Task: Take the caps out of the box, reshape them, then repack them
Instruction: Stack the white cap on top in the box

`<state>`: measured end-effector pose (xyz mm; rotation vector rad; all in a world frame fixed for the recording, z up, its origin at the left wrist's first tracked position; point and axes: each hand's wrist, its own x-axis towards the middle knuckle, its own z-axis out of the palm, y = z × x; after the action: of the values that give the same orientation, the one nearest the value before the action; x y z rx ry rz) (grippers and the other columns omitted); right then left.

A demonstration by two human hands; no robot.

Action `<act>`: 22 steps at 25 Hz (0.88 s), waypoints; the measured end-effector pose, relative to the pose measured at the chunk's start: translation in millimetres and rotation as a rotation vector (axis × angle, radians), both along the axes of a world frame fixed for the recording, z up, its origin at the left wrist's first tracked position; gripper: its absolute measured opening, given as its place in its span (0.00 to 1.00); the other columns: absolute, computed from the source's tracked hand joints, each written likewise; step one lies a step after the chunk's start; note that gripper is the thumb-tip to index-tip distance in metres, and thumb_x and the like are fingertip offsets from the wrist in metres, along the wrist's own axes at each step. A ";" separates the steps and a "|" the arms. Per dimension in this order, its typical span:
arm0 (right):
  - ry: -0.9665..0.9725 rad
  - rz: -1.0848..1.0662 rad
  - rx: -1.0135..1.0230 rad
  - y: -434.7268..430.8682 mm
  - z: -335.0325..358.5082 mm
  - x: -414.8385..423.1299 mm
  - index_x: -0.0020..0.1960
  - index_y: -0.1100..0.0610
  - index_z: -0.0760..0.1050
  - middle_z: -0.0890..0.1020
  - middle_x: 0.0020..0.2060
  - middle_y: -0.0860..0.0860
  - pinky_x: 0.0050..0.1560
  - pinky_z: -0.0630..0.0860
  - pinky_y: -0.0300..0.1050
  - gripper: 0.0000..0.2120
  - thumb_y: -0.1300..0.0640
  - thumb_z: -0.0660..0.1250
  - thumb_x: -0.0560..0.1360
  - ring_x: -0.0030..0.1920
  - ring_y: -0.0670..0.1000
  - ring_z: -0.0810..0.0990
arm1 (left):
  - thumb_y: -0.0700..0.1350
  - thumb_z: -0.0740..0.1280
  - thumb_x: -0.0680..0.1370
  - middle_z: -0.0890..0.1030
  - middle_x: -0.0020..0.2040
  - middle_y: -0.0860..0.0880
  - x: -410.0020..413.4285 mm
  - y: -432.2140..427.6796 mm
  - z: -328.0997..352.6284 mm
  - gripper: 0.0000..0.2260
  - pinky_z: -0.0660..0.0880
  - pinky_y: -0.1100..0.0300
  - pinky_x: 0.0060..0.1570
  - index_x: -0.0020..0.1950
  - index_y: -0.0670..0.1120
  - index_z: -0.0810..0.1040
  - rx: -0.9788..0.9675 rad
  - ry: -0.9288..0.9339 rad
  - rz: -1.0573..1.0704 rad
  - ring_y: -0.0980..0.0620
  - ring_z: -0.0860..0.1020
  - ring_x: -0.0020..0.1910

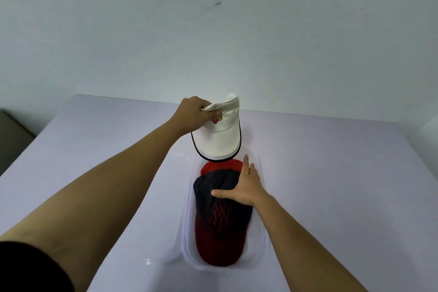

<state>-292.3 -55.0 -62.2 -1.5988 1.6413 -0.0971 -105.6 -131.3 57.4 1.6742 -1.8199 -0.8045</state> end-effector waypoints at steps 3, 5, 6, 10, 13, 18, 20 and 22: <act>0.030 0.021 -0.022 -1.6 6.7 -1.4 0.75 0.49 0.35 0.48 0.74 0.57 0.73 0.55 0.58 0.68 0.32 0.76 0.52 0.75 0.60 0.48 | 0.51 0.69 0.74 0.82 0.36 0.42 3.8 2.3 -3.1 0.11 0.62 0.67 0.29 0.40 0.45 0.85 -0.046 0.040 0.014 0.53 0.69 0.32; 0.020 0.093 -0.118 3.3 10.0 -4.3 0.75 0.47 0.39 0.53 0.69 0.53 0.71 0.60 0.55 0.65 0.33 0.77 0.52 0.72 0.57 0.54 | 0.49 0.70 0.74 0.79 0.30 0.52 4.0 1.4 -1.9 0.10 0.64 0.68 0.31 0.41 0.44 0.85 -0.109 0.064 0.036 0.58 0.70 0.32; 0.012 0.134 -0.168 7.5 12.1 -6.1 0.75 0.46 0.40 0.54 0.66 0.51 0.71 0.61 0.54 0.64 0.33 0.76 0.52 0.70 0.56 0.56 | 0.48 0.70 0.75 0.75 0.27 0.53 2.7 0.5 -1.1 0.09 0.64 0.69 0.31 0.41 0.43 0.85 -0.161 0.052 0.034 0.59 0.70 0.30; -0.001 0.241 -0.316 24.8 18.5 -9.3 0.75 0.47 0.39 0.54 0.63 0.48 0.70 0.63 0.48 0.64 0.31 0.74 0.53 0.67 0.51 0.57 | 0.45 0.69 0.75 0.69 0.24 0.47 -5.5 -0.7 -8.2 0.08 0.63 0.72 0.37 0.40 0.42 0.85 -0.459 -0.087 -0.123 0.55 0.65 0.31; -0.005 0.281 -0.376 34.7 21.7 -11.3 0.75 0.48 0.38 0.53 0.63 0.47 0.70 0.63 0.46 0.63 0.31 0.73 0.55 0.67 0.50 0.57 | 0.48 0.66 0.75 0.71 0.27 0.45 -12.4 1.9 -31.4 0.11 0.63 0.67 0.65 0.49 0.45 0.86 -0.607 -0.156 -0.238 0.48 0.73 0.39; -0.010 0.338 -0.417 43.0 26.6 -12.1 0.75 0.47 0.38 0.51 0.65 0.45 0.68 0.64 0.45 0.61 0.31 0.73 0.57 0.68 0.49 0.54 | 0.49 0.64 0.75 0.68 0.27 0.48 -23.5 14.4 -59.5 0.14 0.64 0.53 0.65 0.53 0.45 0.84 -0.712 -0.226 -0.425 0.52 0.70 0.44; -0.020 0.357 -0.425 45.0 28.3 -11.1 0.75 0.47 0.38 0.49 0.64 0.42 0.67 0.65 0.44 0.60 0.32 0.73 0.58 0.68 0.48 0.54 | 0.49 0.64 0.75 0.65 0.28 0.51 -24.6 16.2 -61.6 0.14 0.61 0.54 0.67 0.54 0.46 0.84 -0.612 -0.203 -0.501 0.53 0.68 0.37; -0.034 0.369 -0.439 45.6 29.5 -10.2 0.75 0.47 0.38 0.48 0.63 0.40 0.67 0.66 0.43 0.60 0.32 0.72 0.58 0.68 0.47 0.54 | 0.51 0.64 0.76 0.66 0.27 0.52 -26.9 15.8 -58.9 0.13 0.61 0.57 0.67 0.53 0.47 0.84 -0.483 -0.232 -0.533 0.53 0.70 0.34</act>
<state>-302.5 -9.5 -32.8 -2.1950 1.3293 -0.3062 -132.5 -115.5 -1.5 1.0176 -2.4309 -0.3213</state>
